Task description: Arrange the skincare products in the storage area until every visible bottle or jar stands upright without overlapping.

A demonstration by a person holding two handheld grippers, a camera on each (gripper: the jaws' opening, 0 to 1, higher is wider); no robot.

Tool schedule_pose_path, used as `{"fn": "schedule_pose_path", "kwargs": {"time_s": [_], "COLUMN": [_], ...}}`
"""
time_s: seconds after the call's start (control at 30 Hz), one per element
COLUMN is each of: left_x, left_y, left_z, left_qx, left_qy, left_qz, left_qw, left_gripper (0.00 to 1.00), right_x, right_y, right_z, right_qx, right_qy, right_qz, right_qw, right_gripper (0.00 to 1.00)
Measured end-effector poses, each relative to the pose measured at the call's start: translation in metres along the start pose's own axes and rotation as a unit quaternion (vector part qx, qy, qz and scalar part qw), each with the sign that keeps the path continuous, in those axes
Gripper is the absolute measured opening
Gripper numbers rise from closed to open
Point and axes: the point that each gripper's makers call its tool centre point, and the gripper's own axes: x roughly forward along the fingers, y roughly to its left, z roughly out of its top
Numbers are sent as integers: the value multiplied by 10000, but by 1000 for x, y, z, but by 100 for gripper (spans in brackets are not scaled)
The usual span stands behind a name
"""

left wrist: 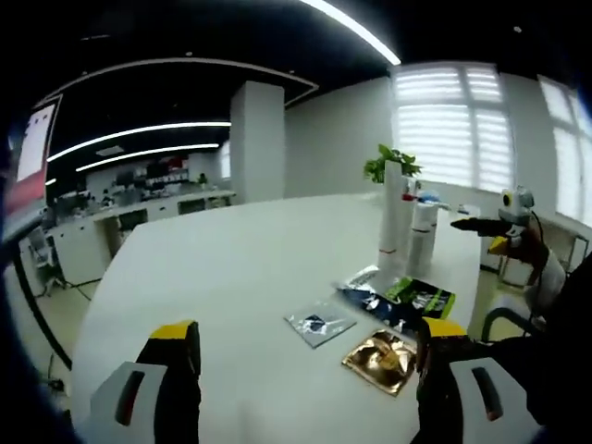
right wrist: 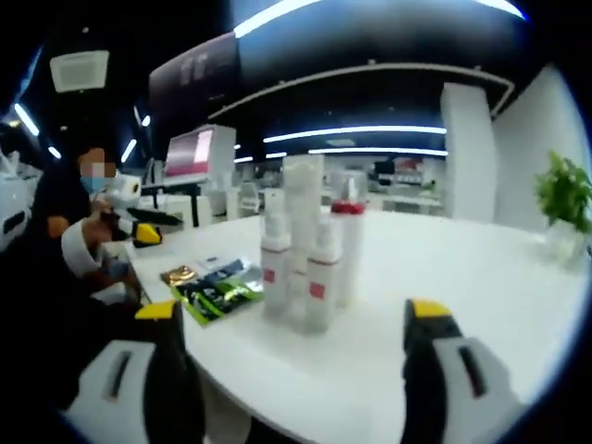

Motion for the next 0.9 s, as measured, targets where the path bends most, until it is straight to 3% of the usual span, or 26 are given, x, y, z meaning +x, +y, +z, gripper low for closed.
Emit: {"fn": "schedule_pose_path", "kwargs": {"time_s": [0.13,0.27,0.37,0.4,0.53,0.9], "left_x": [-8,-12,-22,-26,-42,-53], "left_y": [-16,-31,-38,-38,-20,-34], "left_z": [5,-1,-1,-2,2,-10], "left_qx": [2,-87,-416,-423,-280,-659], "left_qy": [-351,-355,-485,-518,-872,-928], "left_qz": [-71,-231,-346,-300,358,307], "left_qw": [9994,9991,9974,9973,9952,9930], "left_gripper": [100,100,100,100,99,99], "right_x": [-3,-6,-8,-8,-12,-18], "right_y": [5,11,14,15,14,13], "right_z": [0,6,9,10,14,18], "right_qx": [-61,-96,-111,-124,-156,-268], "right_qy": [45,-24,-58,-53,-71,-8], "right_qz": [9,45,64,77,51,-105], "right_qw": [10000,9999,9999,9999,9998,9996], "right_gripper": [100,100,100,100,100,100]}}
